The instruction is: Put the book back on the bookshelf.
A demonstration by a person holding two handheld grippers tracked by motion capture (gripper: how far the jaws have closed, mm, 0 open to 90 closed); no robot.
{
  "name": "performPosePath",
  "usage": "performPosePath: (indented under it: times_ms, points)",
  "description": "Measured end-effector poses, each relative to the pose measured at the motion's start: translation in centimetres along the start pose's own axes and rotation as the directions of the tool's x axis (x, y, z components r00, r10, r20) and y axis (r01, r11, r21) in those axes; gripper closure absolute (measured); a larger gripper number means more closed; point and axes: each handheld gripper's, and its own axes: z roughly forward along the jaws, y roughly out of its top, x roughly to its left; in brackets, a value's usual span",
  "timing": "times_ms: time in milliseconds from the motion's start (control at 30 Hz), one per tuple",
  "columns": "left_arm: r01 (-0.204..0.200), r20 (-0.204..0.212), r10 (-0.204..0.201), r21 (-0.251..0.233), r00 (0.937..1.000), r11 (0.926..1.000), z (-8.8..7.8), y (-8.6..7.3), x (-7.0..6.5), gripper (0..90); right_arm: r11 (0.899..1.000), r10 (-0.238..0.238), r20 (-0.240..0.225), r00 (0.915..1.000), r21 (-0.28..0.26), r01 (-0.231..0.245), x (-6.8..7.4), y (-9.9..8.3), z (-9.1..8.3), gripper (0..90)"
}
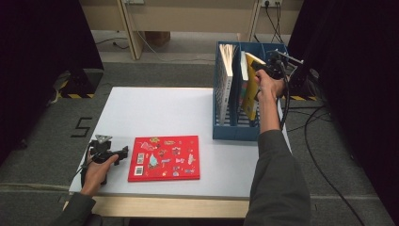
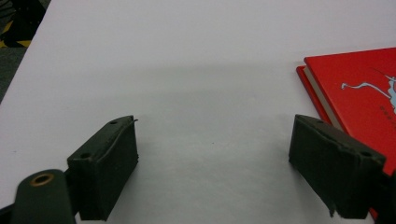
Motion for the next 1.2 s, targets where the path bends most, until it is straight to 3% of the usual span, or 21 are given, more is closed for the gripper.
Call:
performPosePath:
  times_ms: [133,300,433,667,833,900,1100,1200]
  points:
    - [-0.001,0.000,0.001,-0.001,1.0000,1.0000,0.0,0.0,0.0,14.5,1.000,-0.005,-0.001,1.0000,0.018,0.005,-0.1,-1.1,0.7,67.4]
    - [0.000,0.001,0.000,-0.001,1.0000,1.0000,0.0,0.0,0.0,14.5,0.999,-0.010,-0.015,0.9998,0.035,0.011,0.0,-1.2,0.4,65.8]
    - [-0.001,0.000,0.001,-0.001,1.0000,1.0000,0.0,0.0,0.0,14.5,0.997,-0.033,-0.054,0.9980,0.069,0.037,0.1,-1.5,-0.3,63.1]
    - [-0.005,-0.004,0.005,0.002,1.0000,1.0000,0.0,0.0,0.0,14.5,0.995,0.014,-0.112,0.9937,0.096,-0.003,-0.9,-2.3,-1.7,58.6]
    - [-0.006,-0.006,0.006,0.000,1.0000,1.0000,0.0,0.0,0.0,14.5,0.995,0.039,-0.179,0.9831,0.098,-0.021,-1.1,-2.3,-3.0,60.6]
    - [-0.005,-0.006,0.005,0.000,1.0000,1.0000,0.0,0.0,-0.1,14.5,0.994,0.014,-0.183,0.9829,0.106,0.006,-0.9,-2.3,-3.5,60.0]
    - [-0.004,-0.004,0.004,0.002,1.0000,1.0000,0.0,0.0,0.0,14.4,0.995,0.009,-0.194,0.9809,0.100,0.011,-1.1,-2.2,-4.5,57.1]
    - [-0.001,0.003,0.001,0.001,1.0000,1.0000,0.0,0.0,0.1,14.3,0.994,-0.027,-0.191,0.9812,0.100,0.047,-1.1,-2.4,-5.4,51.6]
